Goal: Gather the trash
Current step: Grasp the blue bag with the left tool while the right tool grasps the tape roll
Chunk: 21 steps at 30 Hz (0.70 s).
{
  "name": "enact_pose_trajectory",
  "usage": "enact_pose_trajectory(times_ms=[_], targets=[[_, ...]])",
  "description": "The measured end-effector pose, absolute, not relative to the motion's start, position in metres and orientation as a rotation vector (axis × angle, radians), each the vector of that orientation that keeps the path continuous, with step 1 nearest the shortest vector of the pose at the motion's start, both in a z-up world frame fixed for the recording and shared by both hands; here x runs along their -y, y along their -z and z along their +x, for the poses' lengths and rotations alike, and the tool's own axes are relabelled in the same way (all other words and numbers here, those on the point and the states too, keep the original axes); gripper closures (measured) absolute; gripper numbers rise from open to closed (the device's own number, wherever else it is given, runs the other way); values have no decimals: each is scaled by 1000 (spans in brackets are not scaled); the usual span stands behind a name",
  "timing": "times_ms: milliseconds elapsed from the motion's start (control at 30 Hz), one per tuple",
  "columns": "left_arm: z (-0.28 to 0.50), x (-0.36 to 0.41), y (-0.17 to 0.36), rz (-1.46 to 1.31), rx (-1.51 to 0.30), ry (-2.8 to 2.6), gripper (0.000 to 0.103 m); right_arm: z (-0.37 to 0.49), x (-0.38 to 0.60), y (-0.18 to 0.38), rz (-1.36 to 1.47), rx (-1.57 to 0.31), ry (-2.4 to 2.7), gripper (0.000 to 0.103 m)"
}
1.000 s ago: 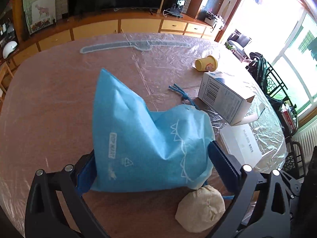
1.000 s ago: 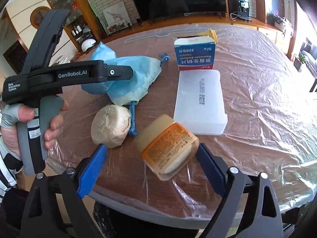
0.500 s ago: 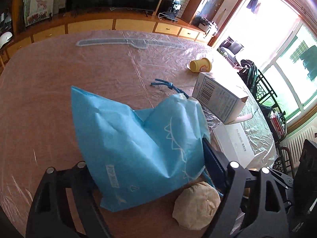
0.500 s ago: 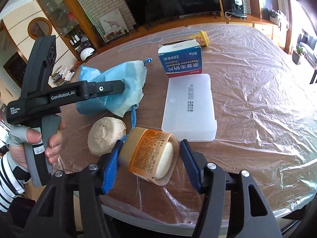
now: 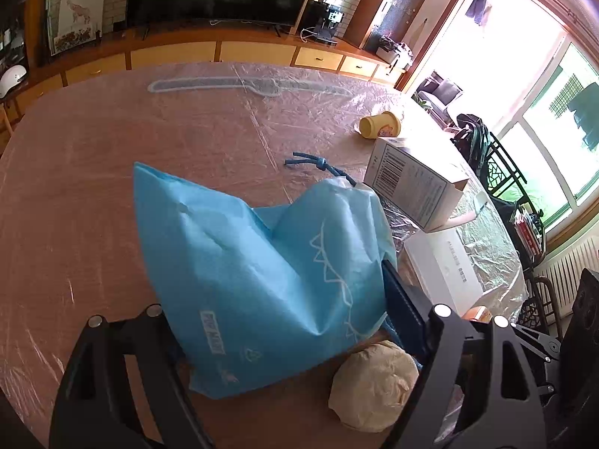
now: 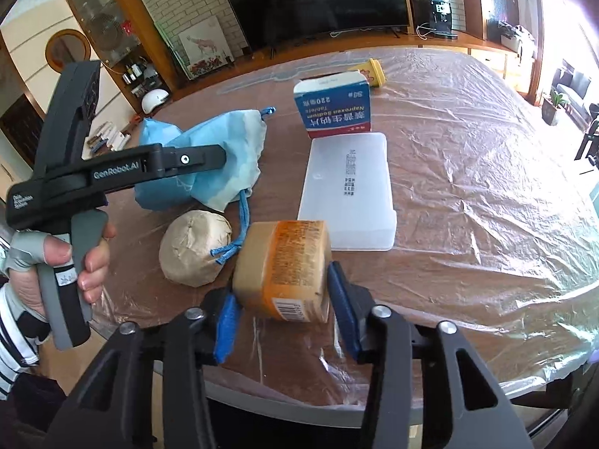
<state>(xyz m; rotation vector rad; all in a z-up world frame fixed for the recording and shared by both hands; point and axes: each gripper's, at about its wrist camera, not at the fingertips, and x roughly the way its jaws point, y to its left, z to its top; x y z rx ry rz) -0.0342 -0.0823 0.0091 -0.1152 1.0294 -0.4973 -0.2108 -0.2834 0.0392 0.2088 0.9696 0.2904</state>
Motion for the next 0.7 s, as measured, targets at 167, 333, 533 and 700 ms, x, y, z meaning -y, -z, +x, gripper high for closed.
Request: enact_pose_trajectory(times_ms=[167, 333, 533, 700], targets=[[-39, 81, -15, -115, -1009, 498, 25, -213, 293, -39, 238, -967, -316, 65], [-48, 77, -22, -124, -985, 490, 28, -212, 303, -43, 274, -967, -323, 67], [-60, 65, -28, -158, -964, 465, 37, -216, 313, -49, 302, -962, -352, 67], [-70, 58, -29, -183, -963, 446, 43, -217, 315, -52, 296, -958, -379, 68]])
